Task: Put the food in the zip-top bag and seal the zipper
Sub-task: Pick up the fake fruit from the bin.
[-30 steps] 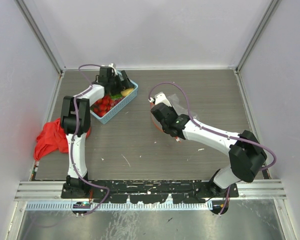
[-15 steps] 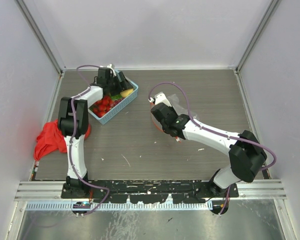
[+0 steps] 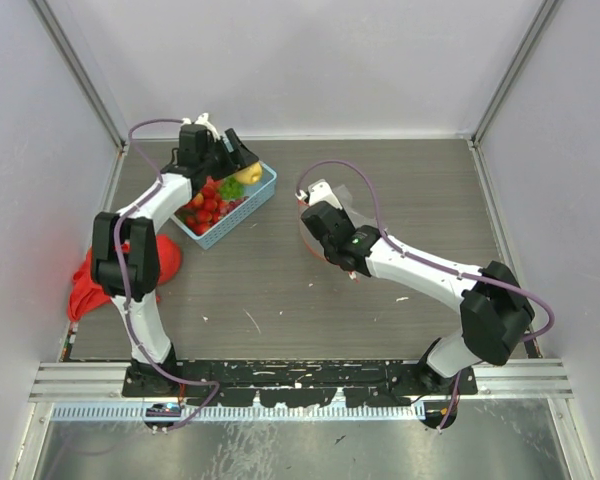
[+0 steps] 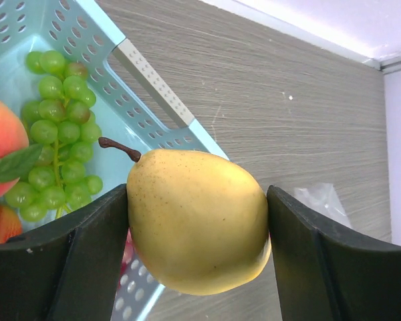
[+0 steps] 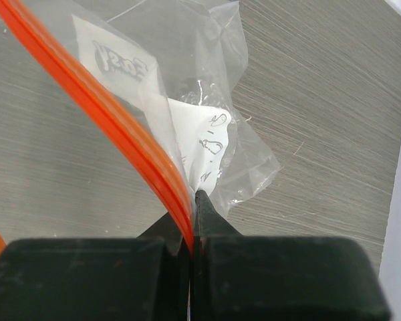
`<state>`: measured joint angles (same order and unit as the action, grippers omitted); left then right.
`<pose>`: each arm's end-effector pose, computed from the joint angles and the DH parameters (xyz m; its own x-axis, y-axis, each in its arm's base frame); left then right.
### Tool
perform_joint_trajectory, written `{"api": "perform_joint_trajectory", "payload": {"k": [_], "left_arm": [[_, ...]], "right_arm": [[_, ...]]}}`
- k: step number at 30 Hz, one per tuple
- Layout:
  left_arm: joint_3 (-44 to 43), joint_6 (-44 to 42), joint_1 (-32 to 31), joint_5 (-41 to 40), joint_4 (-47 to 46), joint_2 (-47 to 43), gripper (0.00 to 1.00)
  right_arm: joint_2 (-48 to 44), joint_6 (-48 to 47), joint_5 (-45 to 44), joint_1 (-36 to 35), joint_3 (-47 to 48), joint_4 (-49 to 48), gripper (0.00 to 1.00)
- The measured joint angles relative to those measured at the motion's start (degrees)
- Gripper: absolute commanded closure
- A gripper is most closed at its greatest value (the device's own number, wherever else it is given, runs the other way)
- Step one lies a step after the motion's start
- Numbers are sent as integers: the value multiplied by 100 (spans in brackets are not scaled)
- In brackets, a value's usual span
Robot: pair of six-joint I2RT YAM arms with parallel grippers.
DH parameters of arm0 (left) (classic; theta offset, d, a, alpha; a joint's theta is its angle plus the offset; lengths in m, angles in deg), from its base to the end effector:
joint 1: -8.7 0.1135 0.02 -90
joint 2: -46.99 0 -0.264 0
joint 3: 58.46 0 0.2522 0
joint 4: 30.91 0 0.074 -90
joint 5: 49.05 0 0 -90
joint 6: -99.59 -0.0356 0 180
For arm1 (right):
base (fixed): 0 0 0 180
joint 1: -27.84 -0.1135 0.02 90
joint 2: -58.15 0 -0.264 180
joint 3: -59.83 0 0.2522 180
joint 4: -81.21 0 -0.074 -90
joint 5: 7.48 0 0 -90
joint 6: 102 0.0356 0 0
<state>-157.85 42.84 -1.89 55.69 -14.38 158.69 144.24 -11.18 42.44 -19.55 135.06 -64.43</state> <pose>0.4495 -0.0933 0.2527 -0.6141 -0.4246 -0.6653 0.0719 0.8093 -0.5829 0.2342 0.2207 0.2575 -0.4842 -0.5102 -0.7109 -0.2492 0.8592 -0.4469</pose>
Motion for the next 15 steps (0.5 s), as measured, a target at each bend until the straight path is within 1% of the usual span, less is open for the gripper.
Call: {"api": "perform_joint_trajectory", "payload": {"k": [4,9,15], "left_arm": [[426,149,0,-20,-122,-614,49],[1237,452,-9,28,-363,-1425,49],[2076,772,-181,44,-566,-2232,49]], "right_arm": [[0,70,52,0,70,9,99],[0,214,120,0,160,31,99],[0,372,203,0,278,48,99]]}}
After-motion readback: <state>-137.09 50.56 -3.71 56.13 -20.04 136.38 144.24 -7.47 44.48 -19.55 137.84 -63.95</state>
